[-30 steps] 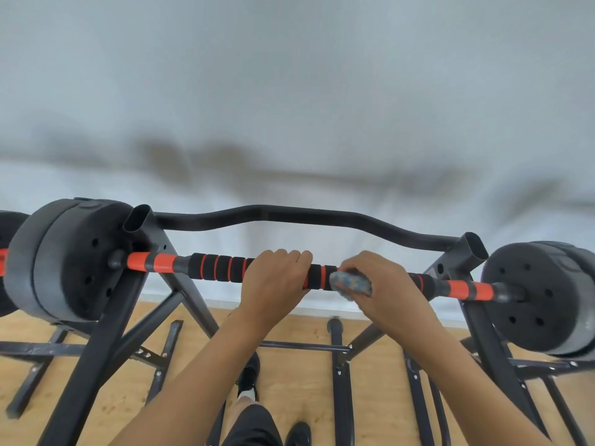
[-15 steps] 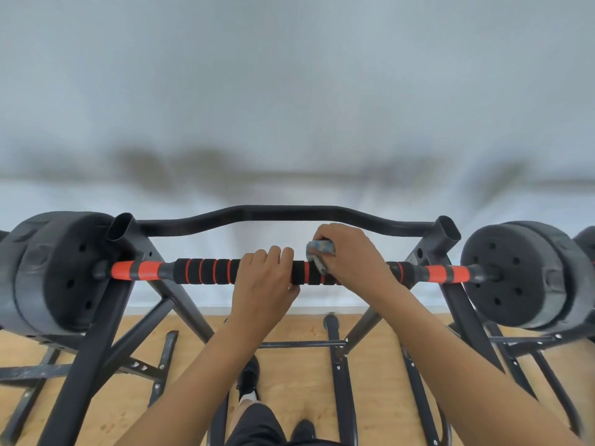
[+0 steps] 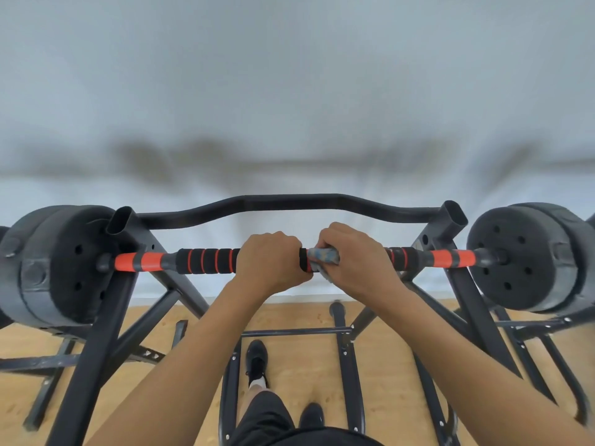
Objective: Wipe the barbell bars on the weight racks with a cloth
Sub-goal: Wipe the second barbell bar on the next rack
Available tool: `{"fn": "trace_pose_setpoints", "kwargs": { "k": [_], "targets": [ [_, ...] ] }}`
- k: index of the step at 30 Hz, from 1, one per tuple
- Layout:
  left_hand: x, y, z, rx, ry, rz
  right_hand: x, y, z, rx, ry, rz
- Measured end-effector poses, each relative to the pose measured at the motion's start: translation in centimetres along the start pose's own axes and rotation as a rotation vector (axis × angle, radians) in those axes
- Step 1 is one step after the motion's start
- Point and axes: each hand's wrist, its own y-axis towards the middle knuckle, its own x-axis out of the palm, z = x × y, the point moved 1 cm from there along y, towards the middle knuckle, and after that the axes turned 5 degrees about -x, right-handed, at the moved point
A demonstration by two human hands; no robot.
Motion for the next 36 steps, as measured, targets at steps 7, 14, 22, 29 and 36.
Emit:
{"fn": "trace_pose_setpoints", "kwargs": {
  "k": [7,14,22,29,36],
  "targets": [
    [1.3,-0.8,0.3,-0.01,0.04,0.167,0.9,-0.4,-1.0,0.038,-0.058,0.049],
    [2.8,-1.3,0.4,0.002,-0.004,0.292,1.2,0.9,-1.9,0.091,-0.173,0.029],
    [3.1,-2.1,-0.1,0.049,-0.073,0.369,0.3,4.1,-0.9,0.248,-0.148,-0.058],
    [3.2,-2.3,-0.3,0.111,-0.15,0.43,-2.2,-1.1,-1.8,0.279,0.066,-0.045],
    [3.6,-2.8,-0.1,0.098,-0.134,0.459,1.6,-0.8,-4.7,0.258,-0.177,0.11]
  ]
}}
